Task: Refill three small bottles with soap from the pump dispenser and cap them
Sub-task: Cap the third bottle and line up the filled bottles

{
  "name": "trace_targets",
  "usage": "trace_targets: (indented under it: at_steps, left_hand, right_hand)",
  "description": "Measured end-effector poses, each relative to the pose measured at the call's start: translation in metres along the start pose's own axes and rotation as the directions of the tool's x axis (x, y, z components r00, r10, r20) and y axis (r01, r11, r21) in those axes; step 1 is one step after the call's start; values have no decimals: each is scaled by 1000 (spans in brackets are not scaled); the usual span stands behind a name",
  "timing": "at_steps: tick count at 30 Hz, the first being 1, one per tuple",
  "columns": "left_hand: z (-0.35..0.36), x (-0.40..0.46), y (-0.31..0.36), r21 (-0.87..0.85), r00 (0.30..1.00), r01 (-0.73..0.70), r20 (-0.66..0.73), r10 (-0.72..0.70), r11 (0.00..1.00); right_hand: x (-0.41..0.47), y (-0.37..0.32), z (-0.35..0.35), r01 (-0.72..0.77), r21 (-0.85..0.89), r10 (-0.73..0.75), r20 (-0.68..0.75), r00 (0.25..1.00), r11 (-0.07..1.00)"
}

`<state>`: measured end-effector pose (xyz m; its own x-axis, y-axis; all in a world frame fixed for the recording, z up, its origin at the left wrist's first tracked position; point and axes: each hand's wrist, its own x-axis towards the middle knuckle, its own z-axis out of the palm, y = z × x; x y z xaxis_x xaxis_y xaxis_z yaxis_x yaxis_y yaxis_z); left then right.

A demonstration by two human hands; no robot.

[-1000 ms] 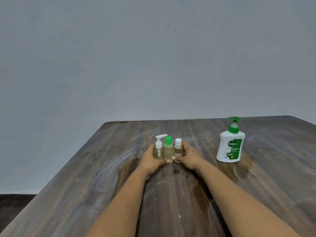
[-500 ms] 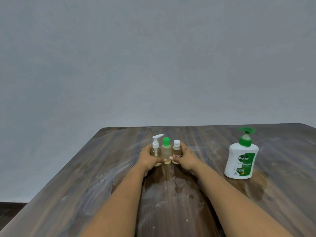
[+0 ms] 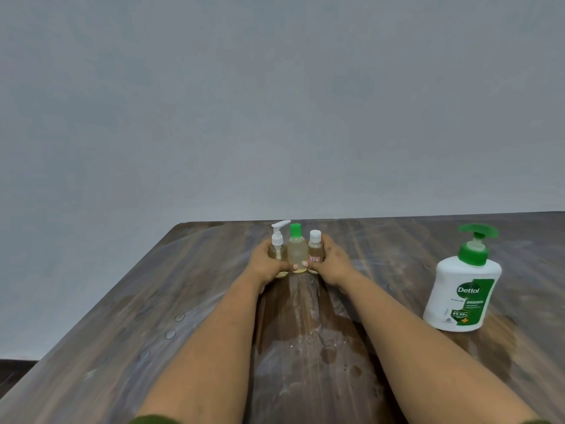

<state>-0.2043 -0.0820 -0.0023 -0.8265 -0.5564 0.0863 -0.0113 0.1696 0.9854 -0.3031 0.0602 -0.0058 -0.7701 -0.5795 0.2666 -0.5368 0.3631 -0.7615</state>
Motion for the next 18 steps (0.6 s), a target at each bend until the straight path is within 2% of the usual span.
trace_targets:
  at_steps: [11, 18]
  left_hand:
    - [0, -6, 1, -7, 999, -18, 38, 18, 1000]
    - [1, -4, -4, 10, 999, -43, -11, 43, 999]
  right_hand:
    - [-4, -2, 3, -16, 102, 18, -16, 1000, 995]
    - [-4, 2, 4, -9, 82, 12, -40, 999, 997]
